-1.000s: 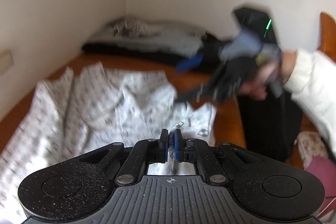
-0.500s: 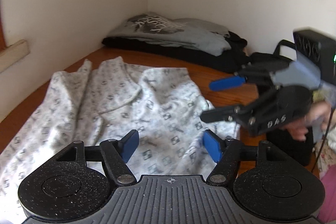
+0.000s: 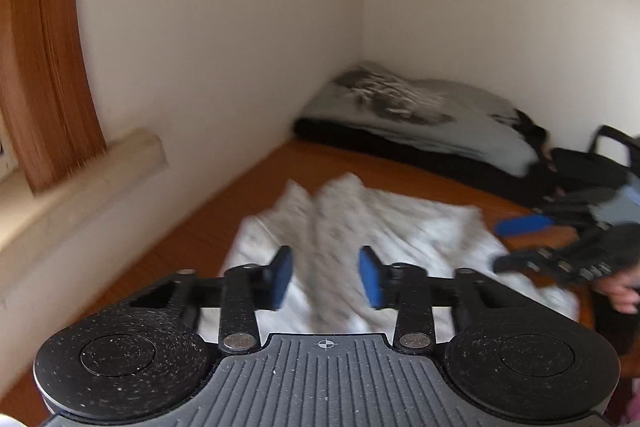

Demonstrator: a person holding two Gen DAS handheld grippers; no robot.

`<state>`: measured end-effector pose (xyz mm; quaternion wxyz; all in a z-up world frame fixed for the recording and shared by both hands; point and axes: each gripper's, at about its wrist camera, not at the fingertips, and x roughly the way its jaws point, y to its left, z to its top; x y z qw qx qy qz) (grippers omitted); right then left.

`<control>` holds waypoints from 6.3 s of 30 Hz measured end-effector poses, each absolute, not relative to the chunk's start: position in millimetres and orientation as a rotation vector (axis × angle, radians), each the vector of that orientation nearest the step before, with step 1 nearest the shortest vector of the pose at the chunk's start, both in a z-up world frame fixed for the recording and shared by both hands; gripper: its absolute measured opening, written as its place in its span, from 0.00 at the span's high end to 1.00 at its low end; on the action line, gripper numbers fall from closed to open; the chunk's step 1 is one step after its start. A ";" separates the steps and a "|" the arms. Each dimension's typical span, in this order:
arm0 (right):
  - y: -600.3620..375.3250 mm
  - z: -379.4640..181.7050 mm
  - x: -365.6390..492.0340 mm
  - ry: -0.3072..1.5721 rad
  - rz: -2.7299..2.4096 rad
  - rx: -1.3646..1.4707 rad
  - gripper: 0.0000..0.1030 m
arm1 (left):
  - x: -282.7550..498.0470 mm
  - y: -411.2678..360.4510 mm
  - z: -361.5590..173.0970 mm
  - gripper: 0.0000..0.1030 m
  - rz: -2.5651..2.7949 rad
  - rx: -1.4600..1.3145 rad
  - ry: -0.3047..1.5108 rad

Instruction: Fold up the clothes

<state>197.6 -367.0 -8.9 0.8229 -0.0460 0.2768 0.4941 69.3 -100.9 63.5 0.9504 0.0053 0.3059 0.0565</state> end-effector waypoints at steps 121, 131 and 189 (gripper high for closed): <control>-274.6 10.0 35.4 0.425 1.413 -0.367 0.62 | -196.6 -12.8 33.0 0.92 0.505 -0.348 0.447; -272.3 0.9 20.5 0.429 1.474 -0.416 0.61 | -165.5 -1.5 43.0 0.46 0.530 -0.251 0.509; -284.6 -14.3 17.7 0.388 1.483 -0.341 0.59 | -14.2 33.0 51.0 0.94 0.212 -0.290 0.556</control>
